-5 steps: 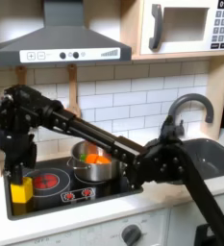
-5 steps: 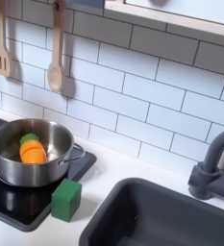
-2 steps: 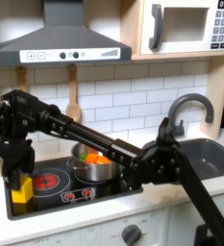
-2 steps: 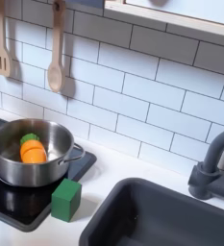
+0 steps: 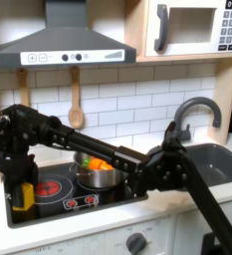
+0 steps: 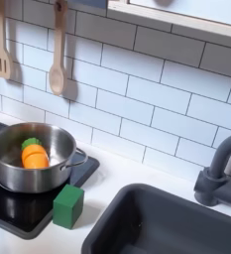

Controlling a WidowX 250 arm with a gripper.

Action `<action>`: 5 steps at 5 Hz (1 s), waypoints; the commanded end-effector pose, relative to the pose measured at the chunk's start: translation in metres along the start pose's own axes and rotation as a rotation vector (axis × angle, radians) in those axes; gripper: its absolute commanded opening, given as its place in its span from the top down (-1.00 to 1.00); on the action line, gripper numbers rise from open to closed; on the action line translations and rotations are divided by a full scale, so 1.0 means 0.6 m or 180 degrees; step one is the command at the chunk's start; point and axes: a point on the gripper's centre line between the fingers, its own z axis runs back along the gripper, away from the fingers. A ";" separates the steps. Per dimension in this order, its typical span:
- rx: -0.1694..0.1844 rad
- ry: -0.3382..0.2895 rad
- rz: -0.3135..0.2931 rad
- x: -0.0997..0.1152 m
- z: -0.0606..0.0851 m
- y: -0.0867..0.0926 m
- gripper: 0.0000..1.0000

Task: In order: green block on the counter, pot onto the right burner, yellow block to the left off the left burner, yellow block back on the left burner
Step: 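Put the yellow block back on the left burner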

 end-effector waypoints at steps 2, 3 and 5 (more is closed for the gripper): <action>0.0046 0.0023 -0.0016 -0.001 -0.010 0.005 1.00; 0.0041 0.0024 -0.0026 -0.005 -0.008 -0.004 1.00; -0.0031 0.0012 -0.0024 -0.009 0.004 -0.007 1.00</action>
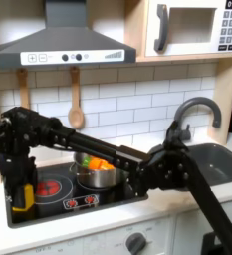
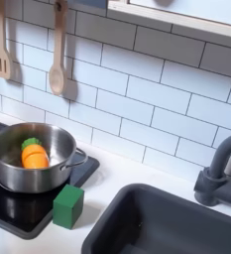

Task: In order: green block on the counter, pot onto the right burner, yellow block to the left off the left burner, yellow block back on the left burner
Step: 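Put the yellow block back on the left burner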

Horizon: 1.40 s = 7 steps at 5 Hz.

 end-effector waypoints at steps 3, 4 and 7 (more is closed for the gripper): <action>-0.0233 -0.0051 -0.0189 -0.038 0.035 -0.041 1.00; -0.0222 -0.0028 -0.0240 -0.045 0.030 -0.052 1.00; -0.0162 -0.0054 -0.0178 -0.043 0.025 -0.038 1.00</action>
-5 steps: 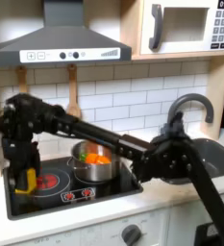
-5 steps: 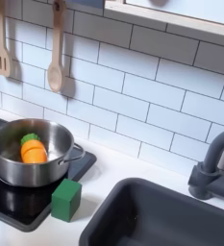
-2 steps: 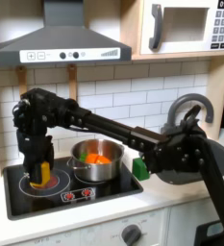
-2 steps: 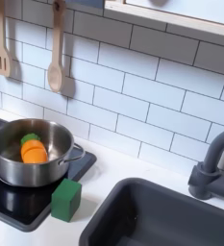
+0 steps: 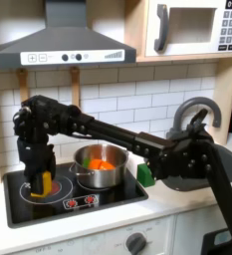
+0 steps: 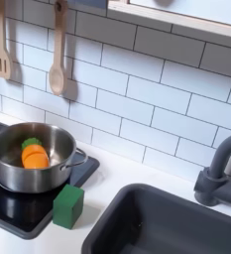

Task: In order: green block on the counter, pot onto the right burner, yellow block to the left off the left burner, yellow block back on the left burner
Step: 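Put the yellow block back on the left burner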

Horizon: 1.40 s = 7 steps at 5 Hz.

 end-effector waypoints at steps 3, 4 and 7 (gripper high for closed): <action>0.0071 0.0034 0.0008 -0.001 -0.013 0.006 1.00; 0.0071 0.0038 0.0011 -0.001 -0.013 0.009 1.00; 0.0062 0.0032 0.0017 -0.002 -0.008 0.008 -1.00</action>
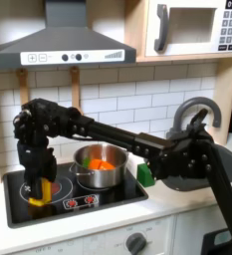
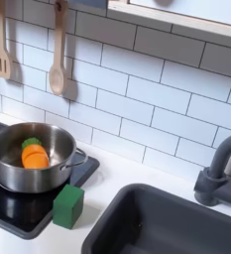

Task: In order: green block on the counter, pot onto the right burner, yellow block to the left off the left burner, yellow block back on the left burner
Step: 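Put the yellow block back on the left burner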

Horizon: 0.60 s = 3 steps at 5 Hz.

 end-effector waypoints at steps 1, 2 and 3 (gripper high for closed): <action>0.0001 0.0007 -0.0002 0.000 0.000 0.003 -1.00; -0.0037 -0.0001 -0.0020 0.001 0.009 -0.003 -1.00; -0.0113 -0.0049 -0.0042 0.002 0.031 -0.012 -1.00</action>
